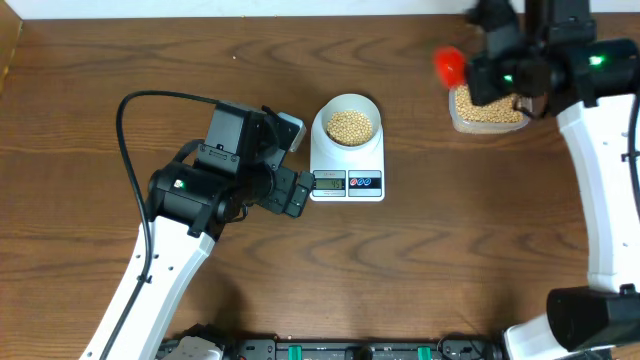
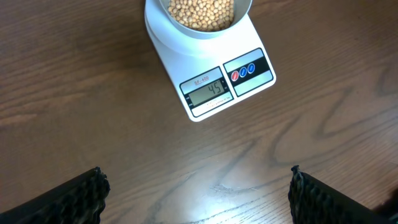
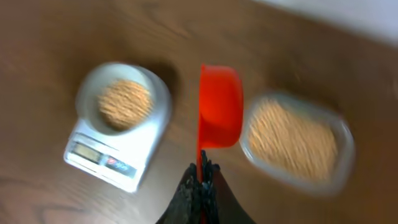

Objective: Scoop item into bowl and weigh 50g on scale
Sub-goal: 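Carry the empty red scoop back right to the soybean tub, then dip the red scoop into the soybeans and scoop a small amount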

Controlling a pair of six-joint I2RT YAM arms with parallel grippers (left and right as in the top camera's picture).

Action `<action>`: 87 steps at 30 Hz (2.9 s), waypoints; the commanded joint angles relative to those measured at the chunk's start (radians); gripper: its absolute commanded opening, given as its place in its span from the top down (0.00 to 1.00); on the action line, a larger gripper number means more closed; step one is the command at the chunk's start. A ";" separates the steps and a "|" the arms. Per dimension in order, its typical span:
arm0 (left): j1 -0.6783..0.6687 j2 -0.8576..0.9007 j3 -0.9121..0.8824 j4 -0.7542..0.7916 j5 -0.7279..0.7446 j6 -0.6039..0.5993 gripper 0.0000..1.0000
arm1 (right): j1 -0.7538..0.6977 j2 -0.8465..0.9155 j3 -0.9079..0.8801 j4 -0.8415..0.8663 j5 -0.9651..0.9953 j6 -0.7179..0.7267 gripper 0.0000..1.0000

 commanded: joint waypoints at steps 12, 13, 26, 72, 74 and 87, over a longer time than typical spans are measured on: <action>0.004 0.006 -0.001 -0.006 0.012 0.010 0.05 | -0.111 0.043 -0.014 -0.134 0.382 0.248 0.99; 0.004 0.006 -0.001 -0.006 0.012 0.010 0.05 | -0.111 0.055 -0.017 -0.134 0.382 0.247 0.99; 0.004 0.006 -0.001 -0.006 0.012 0.010 0.05 | -0.100 0.248 -0.022 0.007 0.379 0.198 0.99; 0.004 0.006 -0.001 -0.006 0.012 0.010 0.05 | -0.156 0.375 -0.022 0.161 -0.015 0.139 0.99; 0.004 0.006 -0.001 -0.006 0.012 0.010 0.05 | -0.170 0.375 -0.022 0.153 -0.014 0.138 0.99; 0.004 0.006 -0.001 -0.006 0.012 0.010 0.05 | -0.253 0.375 -0.022 0.131 -0.092 0.098 0.99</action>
